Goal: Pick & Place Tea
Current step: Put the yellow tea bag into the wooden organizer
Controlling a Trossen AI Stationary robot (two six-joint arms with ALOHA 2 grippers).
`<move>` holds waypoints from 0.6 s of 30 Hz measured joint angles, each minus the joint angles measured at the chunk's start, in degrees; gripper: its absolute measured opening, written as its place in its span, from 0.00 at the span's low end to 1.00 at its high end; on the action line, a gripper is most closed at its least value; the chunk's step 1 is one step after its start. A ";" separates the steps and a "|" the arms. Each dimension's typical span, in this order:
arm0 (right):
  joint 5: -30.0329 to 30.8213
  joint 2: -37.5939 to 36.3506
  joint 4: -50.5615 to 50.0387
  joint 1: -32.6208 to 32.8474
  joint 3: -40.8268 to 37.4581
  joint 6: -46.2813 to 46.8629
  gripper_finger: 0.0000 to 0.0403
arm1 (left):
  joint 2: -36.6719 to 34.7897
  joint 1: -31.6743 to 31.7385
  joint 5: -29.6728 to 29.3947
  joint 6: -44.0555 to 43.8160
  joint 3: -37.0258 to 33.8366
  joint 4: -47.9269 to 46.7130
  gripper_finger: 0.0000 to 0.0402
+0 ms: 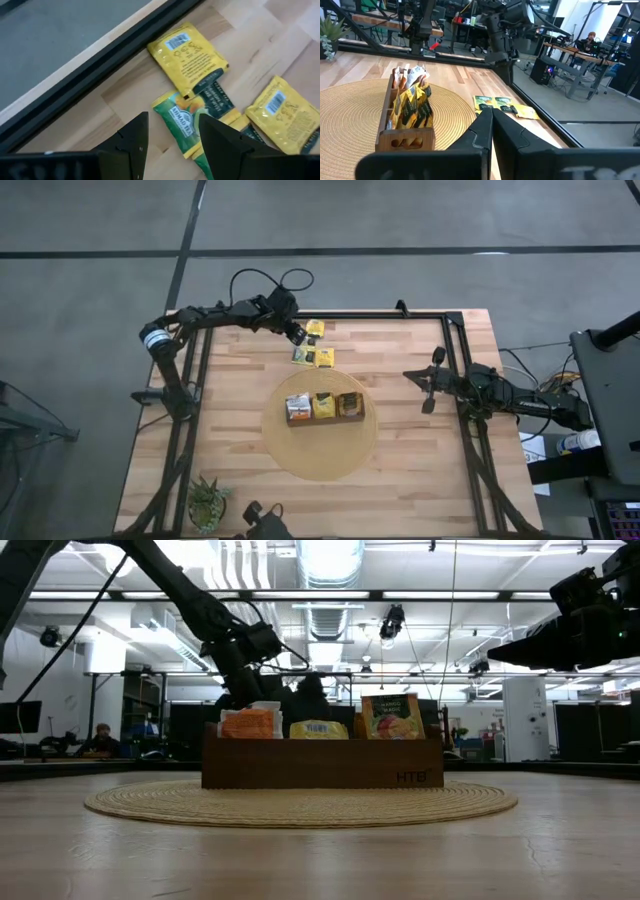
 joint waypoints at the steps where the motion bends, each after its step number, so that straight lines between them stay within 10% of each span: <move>1: 0.00 -0.01 0.00 0.00 0.00 0.00 0.02 | 0.17 0.02 -0.17 -0.30 0.00 -0.02 0.42; 18: 0.00 -0.02 0.00 -0.01 0.00 0.00 0.02 | 13.45 0.38 -0.32 -3.04 9.41 -5.58 0.42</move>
